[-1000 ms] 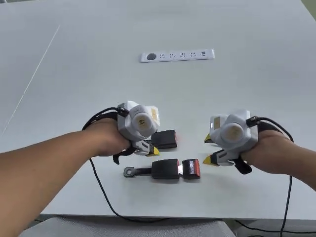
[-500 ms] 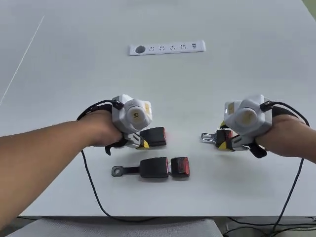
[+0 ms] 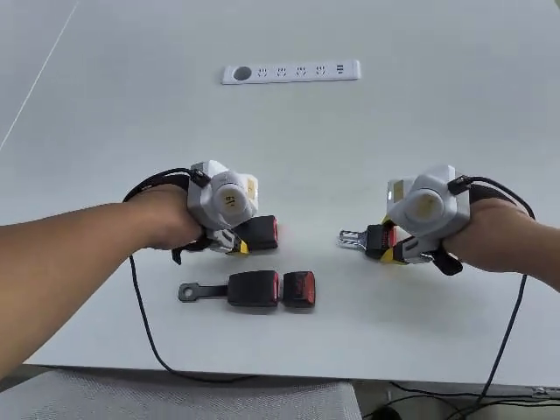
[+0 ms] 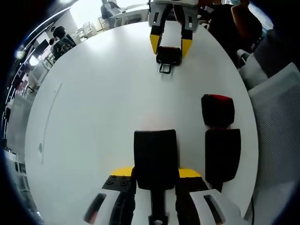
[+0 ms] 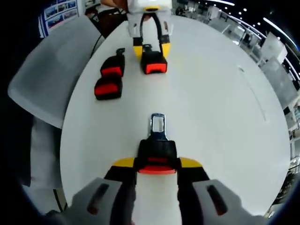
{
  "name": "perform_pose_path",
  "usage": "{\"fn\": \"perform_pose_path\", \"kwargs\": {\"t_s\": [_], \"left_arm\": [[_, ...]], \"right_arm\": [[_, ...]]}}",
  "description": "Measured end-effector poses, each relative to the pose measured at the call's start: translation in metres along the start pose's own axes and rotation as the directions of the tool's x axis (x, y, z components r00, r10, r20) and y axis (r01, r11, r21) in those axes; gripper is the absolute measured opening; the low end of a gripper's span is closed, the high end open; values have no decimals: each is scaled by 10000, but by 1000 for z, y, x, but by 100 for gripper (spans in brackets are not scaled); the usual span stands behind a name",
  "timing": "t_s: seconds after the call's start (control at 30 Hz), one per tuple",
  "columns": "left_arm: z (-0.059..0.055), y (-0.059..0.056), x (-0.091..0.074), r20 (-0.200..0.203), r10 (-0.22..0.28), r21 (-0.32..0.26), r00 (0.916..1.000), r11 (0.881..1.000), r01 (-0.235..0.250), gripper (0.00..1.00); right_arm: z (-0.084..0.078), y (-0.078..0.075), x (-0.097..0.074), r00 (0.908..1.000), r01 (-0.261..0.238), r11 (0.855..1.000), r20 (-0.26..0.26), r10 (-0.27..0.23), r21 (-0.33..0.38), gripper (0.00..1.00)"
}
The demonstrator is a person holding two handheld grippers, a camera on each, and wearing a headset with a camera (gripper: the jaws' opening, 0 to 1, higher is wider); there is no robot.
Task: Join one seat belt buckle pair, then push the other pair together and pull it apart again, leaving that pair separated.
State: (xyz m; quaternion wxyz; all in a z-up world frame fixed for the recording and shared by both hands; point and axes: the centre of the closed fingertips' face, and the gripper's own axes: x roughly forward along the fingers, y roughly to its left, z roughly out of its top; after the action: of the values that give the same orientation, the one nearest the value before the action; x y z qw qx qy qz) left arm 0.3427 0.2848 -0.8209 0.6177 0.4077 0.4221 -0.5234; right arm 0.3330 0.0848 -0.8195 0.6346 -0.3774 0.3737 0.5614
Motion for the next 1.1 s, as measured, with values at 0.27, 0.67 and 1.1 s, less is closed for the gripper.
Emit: {"fn": "perform_pose_path", "kwargs": {"t_s": [0.27,0.67,1.1], "left_arm": [[-2,-2,0,-289,-360,311,9989,9988,369,33],[-2,-3,2,-231,-355,353,9991,9987,363,33],[-3,-2,3,-325,-401,376,9987,9984,413,32]], "right_arm": [[6,5,1,9997,-230,9997,42,230,-95,32],[39,1,17,9997,107,9996,209,-101,-273,32],[89,-4,44,9996,-18,9982,287,35,-593,31]]}}
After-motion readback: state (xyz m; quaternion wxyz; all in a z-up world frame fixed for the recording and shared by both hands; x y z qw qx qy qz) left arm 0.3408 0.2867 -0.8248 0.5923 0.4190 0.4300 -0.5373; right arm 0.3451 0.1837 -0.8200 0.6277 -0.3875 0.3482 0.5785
